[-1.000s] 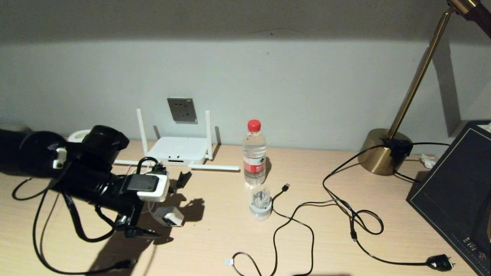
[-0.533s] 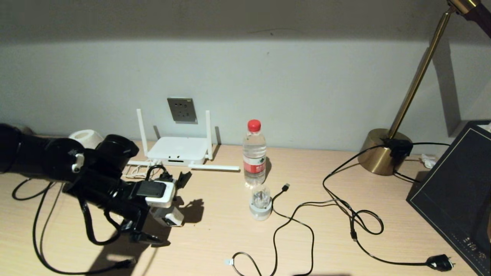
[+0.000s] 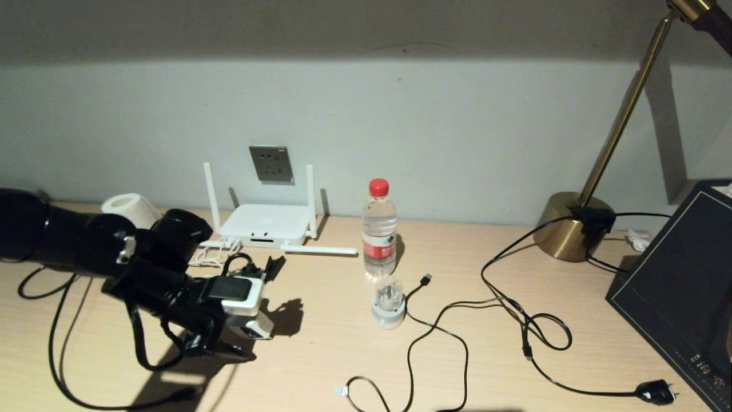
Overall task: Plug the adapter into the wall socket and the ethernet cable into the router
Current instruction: Pick up plug
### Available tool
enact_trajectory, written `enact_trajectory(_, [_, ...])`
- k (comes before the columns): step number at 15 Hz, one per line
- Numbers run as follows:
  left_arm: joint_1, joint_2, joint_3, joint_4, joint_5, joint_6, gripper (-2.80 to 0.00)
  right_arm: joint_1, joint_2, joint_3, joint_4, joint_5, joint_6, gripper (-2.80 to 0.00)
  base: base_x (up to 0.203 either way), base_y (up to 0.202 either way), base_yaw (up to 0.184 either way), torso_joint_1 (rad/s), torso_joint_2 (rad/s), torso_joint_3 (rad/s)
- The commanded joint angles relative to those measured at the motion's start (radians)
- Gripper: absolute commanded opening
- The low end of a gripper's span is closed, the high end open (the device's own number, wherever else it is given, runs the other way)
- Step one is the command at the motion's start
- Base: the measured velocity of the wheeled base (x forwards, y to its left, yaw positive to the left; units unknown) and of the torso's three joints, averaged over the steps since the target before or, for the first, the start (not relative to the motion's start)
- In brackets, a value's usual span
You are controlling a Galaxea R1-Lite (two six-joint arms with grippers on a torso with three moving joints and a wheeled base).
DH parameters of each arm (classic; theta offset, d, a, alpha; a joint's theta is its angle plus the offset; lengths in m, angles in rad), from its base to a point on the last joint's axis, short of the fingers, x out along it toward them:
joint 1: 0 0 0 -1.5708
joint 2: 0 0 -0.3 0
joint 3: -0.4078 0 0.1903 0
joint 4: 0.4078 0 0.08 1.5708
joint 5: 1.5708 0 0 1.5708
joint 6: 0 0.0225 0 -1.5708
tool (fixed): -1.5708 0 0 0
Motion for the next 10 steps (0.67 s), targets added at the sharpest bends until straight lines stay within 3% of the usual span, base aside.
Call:
enact_trajectory(1, [0.0,0.003,0.002,0.003,-0.002,0.008,-2.8,0.0,0.001,0.032,-0.001,0.0,0.0,-2.8,0.0,0.0,0.0,0.0,0.0,0.0])
enact_trajectory(8, [-0.015,-0.004,-0.001,-0.025,-0.016,-0.006,-2.8,0.0,0.001,0.032,-0.001,0.0,0.0,-2.8,0.0,0.0,0.0,0.0,0.0,0.0])
enact_trajectory(10, [-0.016,-0.053,-0.025,-0.08,-0.083,-0.094,-2.8,0.0,0.001,0.032,-0.001,0.0,0.0,-2.8,0.0,0.0,0.0,0.0,0.0,0.0])
